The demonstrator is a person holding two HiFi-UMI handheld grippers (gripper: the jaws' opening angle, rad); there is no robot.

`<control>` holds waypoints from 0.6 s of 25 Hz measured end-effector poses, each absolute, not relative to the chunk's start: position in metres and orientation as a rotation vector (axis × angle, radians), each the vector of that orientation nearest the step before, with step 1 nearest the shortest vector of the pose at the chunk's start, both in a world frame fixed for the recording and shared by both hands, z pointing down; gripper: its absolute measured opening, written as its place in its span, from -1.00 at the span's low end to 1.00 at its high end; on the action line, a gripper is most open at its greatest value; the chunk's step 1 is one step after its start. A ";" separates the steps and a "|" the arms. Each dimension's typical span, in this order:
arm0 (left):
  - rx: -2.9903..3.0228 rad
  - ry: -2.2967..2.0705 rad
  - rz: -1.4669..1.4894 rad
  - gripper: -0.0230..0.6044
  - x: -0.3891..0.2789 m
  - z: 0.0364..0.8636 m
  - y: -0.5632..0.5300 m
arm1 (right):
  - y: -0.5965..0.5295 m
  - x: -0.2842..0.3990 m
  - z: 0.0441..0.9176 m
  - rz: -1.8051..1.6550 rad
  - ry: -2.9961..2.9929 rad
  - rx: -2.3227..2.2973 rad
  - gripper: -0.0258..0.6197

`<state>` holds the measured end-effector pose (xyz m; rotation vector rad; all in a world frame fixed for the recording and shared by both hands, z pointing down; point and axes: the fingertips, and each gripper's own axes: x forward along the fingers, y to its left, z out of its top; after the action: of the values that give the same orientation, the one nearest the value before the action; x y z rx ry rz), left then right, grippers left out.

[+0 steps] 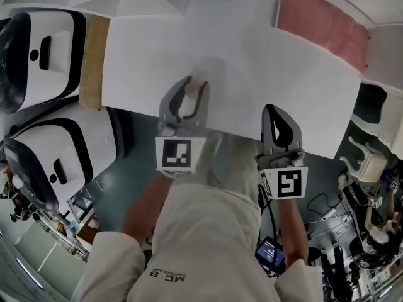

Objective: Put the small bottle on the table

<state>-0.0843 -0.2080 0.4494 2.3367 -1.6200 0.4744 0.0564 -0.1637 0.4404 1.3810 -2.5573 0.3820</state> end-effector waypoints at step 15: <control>2.350 -1.616 0.474 -0.50 -0.079 0.525 -0.241 | -0.194 0.054 0.508 0.433 -2.534 1.406 -0.93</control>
<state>-0.0794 -0.2409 0.5254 2.3503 -1.6162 0.4736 0.0537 -0.1938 0.5075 1.4063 -2.5335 0.4327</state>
